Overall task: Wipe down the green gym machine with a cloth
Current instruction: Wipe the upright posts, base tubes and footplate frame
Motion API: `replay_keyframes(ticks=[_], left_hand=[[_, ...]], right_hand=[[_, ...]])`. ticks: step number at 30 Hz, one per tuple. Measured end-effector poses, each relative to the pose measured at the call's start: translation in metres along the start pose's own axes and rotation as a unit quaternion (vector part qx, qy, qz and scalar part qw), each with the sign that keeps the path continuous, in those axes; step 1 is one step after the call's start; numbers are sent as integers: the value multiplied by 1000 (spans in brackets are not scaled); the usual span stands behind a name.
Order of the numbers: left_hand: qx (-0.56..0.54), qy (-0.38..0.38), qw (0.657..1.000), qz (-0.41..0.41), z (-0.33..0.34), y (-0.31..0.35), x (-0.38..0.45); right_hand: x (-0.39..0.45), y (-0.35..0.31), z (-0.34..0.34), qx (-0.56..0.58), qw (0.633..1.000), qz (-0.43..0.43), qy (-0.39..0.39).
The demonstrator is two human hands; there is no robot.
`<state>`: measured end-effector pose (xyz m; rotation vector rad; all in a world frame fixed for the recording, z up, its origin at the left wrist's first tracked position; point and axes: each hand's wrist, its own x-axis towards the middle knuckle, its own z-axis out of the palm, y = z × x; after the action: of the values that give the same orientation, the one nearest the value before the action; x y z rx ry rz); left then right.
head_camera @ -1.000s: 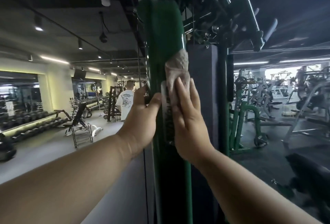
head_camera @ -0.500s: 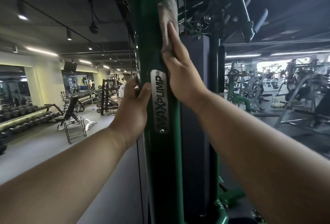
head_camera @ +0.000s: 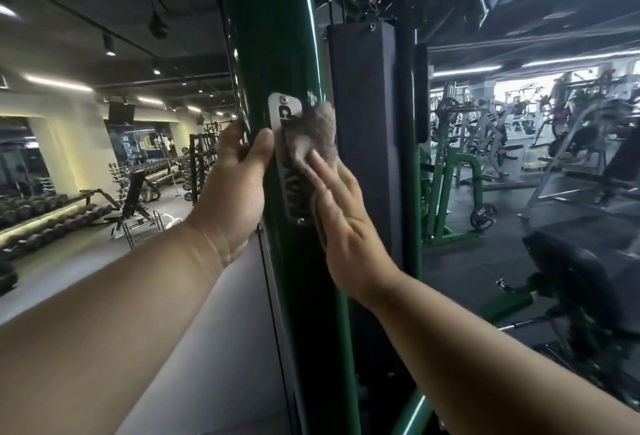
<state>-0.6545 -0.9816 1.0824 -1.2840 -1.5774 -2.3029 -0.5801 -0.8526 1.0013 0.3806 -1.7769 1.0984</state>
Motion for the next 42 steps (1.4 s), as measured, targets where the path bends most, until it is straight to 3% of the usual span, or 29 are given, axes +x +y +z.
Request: replay_keyframes(ticks=[6,9,14,17,21,27,30,35,37,40,42], left_hand=[[82,-9,996,45,-4,-23,-33],[95,-33,994,28,-13,-42,-53],[126,-47,991,21,-20,-68,-74],[117,-51,992,19,-21,-76,-77],[116,-30,992,33,-22,-84,-77],[90,63,992,-56,-11,-122,-123],[67,60,992,-94,-15,-138,-147],[122,36,984,-127,-24,-141,-164],[141,35,980,-133,-25,-138,-163],[129,36,980,-147,-24,-137,-163],[120,40,980,-156,-22,-137,-163]], right_hand=[[13,4,9,172,984,42,14],[-30,15,12,273,955,118,-10],[-105,45,14,331,901,278,-15],[-108,46,4,256,917,303,-37],[-74,32,-4,185,952,238,-53],[-74,35,5,205,953,220,-33],[-123,54,4,175,944,272,-60],[-169,69,-1,80,937,322,-109],[-152,64,-3,50,948,296,-105],[-109,57,-1,89,955,272,-74],[-87,52,7,81,973,213,-34]])
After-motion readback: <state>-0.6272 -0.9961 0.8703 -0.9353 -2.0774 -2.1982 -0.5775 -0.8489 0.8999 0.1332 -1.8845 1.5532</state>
